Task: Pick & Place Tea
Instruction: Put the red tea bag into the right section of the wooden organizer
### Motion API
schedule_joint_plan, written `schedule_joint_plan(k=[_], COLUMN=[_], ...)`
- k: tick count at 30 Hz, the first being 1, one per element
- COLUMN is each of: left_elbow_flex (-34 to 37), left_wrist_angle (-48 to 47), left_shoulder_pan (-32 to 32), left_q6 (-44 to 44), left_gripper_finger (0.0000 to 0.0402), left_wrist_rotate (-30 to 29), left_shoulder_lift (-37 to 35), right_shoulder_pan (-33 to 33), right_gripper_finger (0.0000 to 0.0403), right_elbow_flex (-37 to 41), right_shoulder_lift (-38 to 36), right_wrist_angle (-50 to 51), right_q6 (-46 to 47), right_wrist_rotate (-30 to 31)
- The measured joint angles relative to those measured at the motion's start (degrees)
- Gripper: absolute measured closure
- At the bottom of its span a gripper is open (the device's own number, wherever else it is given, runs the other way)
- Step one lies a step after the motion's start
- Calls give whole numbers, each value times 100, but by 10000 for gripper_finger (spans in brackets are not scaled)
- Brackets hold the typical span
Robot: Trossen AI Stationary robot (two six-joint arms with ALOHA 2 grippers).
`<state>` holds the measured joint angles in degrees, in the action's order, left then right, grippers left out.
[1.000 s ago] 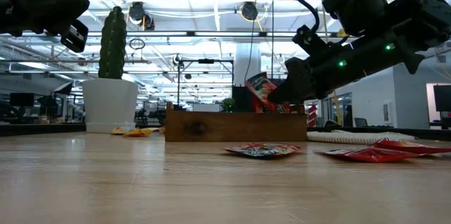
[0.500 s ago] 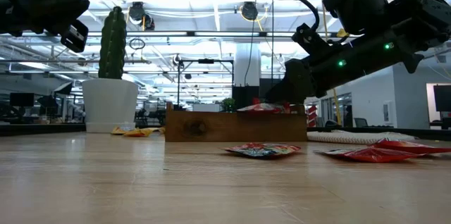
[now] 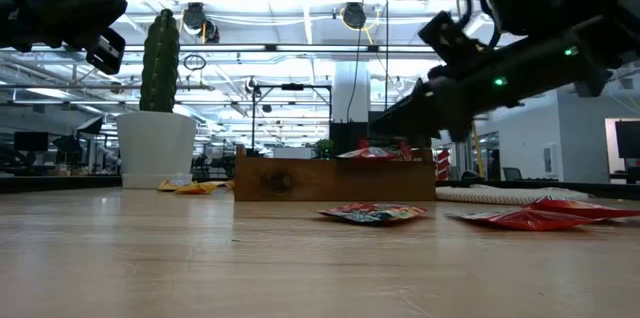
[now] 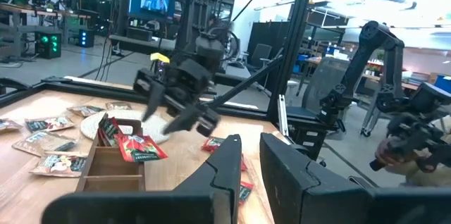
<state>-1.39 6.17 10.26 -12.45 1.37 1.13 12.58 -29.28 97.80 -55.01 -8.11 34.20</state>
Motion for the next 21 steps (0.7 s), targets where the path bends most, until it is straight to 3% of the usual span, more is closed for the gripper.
schedule_joint_plan(k=[5, 9, 13, 16, 21], left_elbow_flex=[0, 0, 0, 0, 0], left_wrist_angle=[0, 0, 0, 0, 1], left_shoulder_pan=[0, 0, 0, 0, 0], left_q6=[0, 0, 0, 0, 0], left_gripper_finger=[344, 344, 344, 344, 344], left_wrist_rotate=[0, 0, 0, 0, 0], left_shoulder_lift=[-2, -2, 0, 0, 0], right_shoulder_pan=[390, 654, 727, 692, 534], right_gripper_finger=[211, 205, 205, 209, 209], right_elbow_flex=[-149, -1011, -1990, -2363, -2458], right_shoulder_lift=[0, 0, 24, 24, 57], right_wrist_angle=[316, 2395, 4286, 4708, 4974], right_q6=[-879, -1406, -1527, -1859, -2039], right_wrist_rotate=[1, 96, 680, 743, 176])
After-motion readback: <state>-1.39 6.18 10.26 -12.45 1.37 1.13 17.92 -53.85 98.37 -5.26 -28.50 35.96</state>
